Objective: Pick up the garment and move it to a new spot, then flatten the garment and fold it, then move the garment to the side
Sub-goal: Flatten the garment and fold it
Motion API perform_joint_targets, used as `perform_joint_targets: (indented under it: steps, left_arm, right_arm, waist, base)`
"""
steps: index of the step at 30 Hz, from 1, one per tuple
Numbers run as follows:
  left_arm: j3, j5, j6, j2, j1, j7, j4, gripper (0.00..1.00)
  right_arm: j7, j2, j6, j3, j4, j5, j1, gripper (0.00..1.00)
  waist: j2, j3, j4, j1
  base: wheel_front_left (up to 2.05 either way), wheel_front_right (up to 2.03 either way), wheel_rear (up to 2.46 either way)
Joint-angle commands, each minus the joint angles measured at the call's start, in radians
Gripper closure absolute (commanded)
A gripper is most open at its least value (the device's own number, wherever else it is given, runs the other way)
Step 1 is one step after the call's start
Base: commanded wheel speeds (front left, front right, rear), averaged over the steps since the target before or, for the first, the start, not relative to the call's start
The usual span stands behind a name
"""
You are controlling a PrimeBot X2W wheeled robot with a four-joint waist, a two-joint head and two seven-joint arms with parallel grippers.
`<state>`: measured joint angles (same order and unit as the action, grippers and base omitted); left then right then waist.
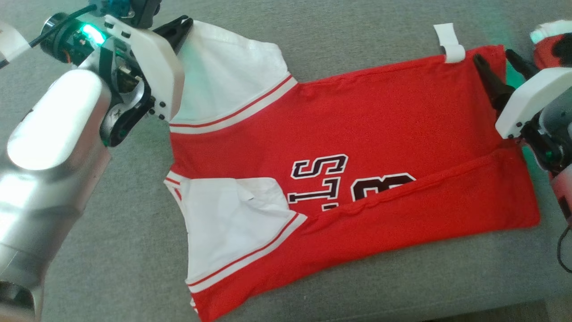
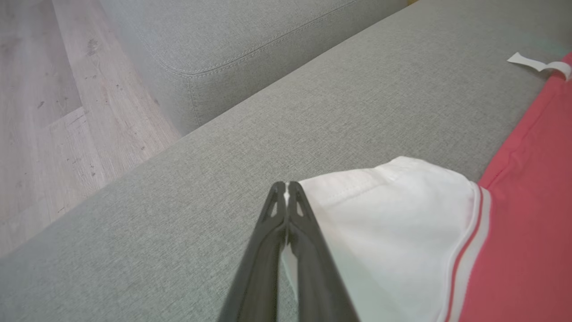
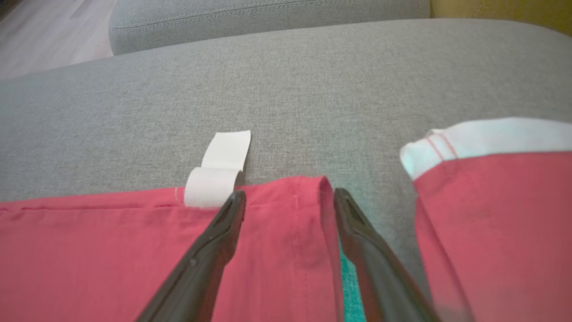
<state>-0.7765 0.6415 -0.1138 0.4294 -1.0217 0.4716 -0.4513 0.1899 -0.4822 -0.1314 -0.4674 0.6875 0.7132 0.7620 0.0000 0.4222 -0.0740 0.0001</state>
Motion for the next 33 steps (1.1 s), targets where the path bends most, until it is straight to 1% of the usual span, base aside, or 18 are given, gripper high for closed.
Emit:
perform_joint_targets:
  steps: [1,2,3,4,5,6,7,11,14,20,26,29,33]
  left_arm:
    - [0.037,-0.007,-0.001,0.031,-0.059,-0.008,0.022,1.00]
    - [0.034,-0.006,-0.002,0.029,-0.061,-0.011,0.018,1.00]
    - [0.033,-0.005,-0.003,0.029,-0.062,-0.014,0.014,1.00]
    - [0.031,-0.005,-0.004,0.029,-0.063,-0.018,0.011,1.00]
    - [0.030,-0.004,-0.004,0.029,-0.065,-0.022,0.007,1.00]
    - [0.028,-0.003,-0.005,0.029,-0.065,-0.025,0.004,1.00]
    - [0.028,-0.003,-0.005,0.029,-0.067,-0.028,0.000,1.00]
    - [0.028,-0.007,-0.006,0.032,-0.072,-0.054,-0.016,1.00]
    - [0.034,-0.028,-0.005,0.040,-0.088,-0.111,-0.027,1.00]
    - [0.048,-0.075,0.009,0.050,-0.149,-0.210,-0.060,1.00]
    - [0.057,-0.072,0.011,0.039,-0.167,-0.259,-0.072,1.00]
    - [0.052,-0.050,0.007,0.033,-0.125,-0.273,-0.061,1.00]
    - [0.050,-0.022,0.012,0.042,-0.040,-0.295,-0.028,1.00]
  right_arm:
    - [-0.012,-0.010,0.001,-0.005,-0.013,0.004,0.010,0.00]
    - [-0.013,-0.007,0.001,-0.008,0.001,0.011,0.017,0.00]
    - [-0.014,-0.005,0.001,-0.010,0.013,0.020,0.024,0.09]
    - [-0.017,-0.004,0.001,-0.014,0.024,0.026,0.030,0.35]
    - [-0.020,-0.004,0.001,-0.019,0.032,0.030,0.036,0.56]
    - [-0.023,-0.004,0.001,-0.024,0.040,0.034,0.041,0.75]
    - [-0.026,-0.005,0.001,-0.030,0.047,0.038,0.047,1.00]
    - [-0.044,-0.009,0.001,-0.049,0.061,0.053,0.066,1.00]
    - [-0.077,-0.009,0.001,-0.054,0.060,0.069,0.090,1.00]
    - [-0.128,-0.008,0.001,-0.036,0.055,0.139,0.142,1.00]
    - [-0.144,-0.056,0.001,-0.041,0.039,0.188,0.138,1.00]
    - [-0.139,-0.089,0.001,-0.052,0.014,0.219,0.095,1.00]
    - [-0.148,-0.136,0.001,-0.068,-0.028,0.245,0.025,1.00]
  waist:
    - [0.0000,0.001,0.008,-0.0001]
    - [0.0000,0.001,0.012,-0.0001]
    - [0.0000,0.001,0.016,-0.0001]
    - [0.0000,0.000,0.019,-0.0001]
    - [0.0000,0.000,0.021,-0.0001]
    - [0.0000,0.000,0.024,-0.0001]
    - [0.0000,-0.001,0.026,-0.0001]
    - [0.0000,-0.004,0.033,-0.0001]
    - [0.0000,-0.006,0.032,-0.0001]
    - [0.0000,-0.015,0.033,-0.0001]
    - [0.0000,-0.039,0.060,-0.0001]
    - [0.0000,-0.058,0.080,-0.0001]
    - [0.0000,-0.085,0.106,-0.0001]
  base:
    - [0.00,0.00,0.00]
    - [0.00,0.00,0.00]
    - [0.00,0.00,0.00]
    - [0.00,0.00,0.00]
    - [0.00,0.00,0.00]
    - [0.00,0.00,0.00]
    - [0.00,0.00,0.00]
    - [0.00,0.00,0.00]
    - [0.00,0.00,0.00]
    - [0.00,0.00,0.00]
    - [0.00,0.00,0.00]
    - [0.00,0.00,0.00]
    - [0.00,0.00,0.00]
